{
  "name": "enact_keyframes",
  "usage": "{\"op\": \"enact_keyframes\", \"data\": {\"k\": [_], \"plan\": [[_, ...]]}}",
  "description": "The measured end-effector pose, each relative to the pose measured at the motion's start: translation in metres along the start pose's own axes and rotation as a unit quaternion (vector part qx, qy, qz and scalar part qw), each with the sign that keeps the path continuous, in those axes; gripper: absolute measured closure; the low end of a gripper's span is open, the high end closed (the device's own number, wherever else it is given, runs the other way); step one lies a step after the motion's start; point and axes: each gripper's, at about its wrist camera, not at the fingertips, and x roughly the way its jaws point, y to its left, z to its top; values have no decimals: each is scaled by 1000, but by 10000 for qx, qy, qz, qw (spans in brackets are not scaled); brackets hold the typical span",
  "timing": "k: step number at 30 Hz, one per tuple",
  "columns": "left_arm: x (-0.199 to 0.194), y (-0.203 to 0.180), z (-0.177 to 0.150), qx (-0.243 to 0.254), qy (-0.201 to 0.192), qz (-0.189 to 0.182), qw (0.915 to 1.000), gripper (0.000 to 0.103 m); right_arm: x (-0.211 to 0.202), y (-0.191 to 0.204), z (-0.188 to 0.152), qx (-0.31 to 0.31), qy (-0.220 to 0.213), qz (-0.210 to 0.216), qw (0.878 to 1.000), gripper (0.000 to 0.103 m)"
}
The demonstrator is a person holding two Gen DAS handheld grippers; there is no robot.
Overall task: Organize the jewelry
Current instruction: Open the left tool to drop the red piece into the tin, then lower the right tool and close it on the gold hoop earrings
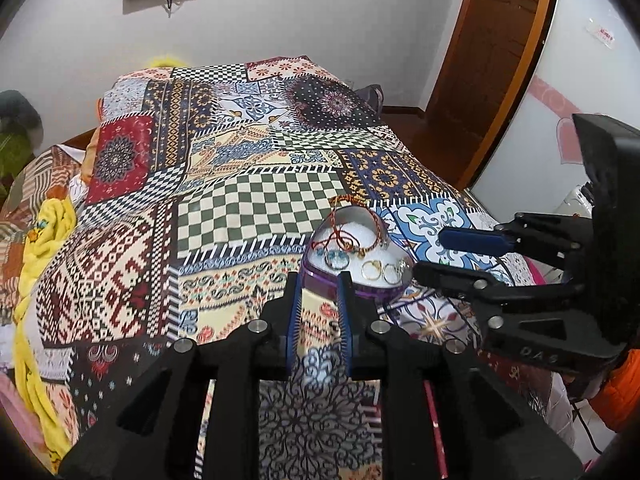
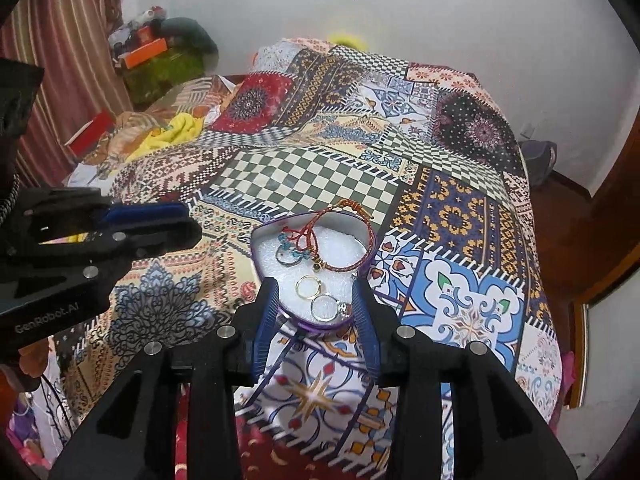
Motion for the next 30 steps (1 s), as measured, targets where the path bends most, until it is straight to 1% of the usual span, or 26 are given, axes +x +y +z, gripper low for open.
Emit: {"op": "enact_keyframes", "data": {"k": [1,4,9,18,24,28,30], "plan": [[-2,0,-1,-19,-4,6,10000,79,-3,1,-1,-3,-16,-8,10000,68],[-10,1,-10,-65,-25,34,10000,74,-11,6,-6,-19,-51,-41,10000,68],[-17,6,-26,-156,64,115,9998,73,-14,10,-15,17,17,-42,10000,68],[-8,-1,-56,-127,447,49,9989,73,-14,15,-39,159,250,30,9996,68],[-4,0,-69,-281,514,-53,9983,73,3,27,-51,77,576,117,9982,68],[1,2,-74,-228,597,24,9980,73,16,34,-53,90,755,171,9970,68],[2,4,-76,-236,610,6,9979,73,22,38,-53,69,827,243,9963,68]]}}
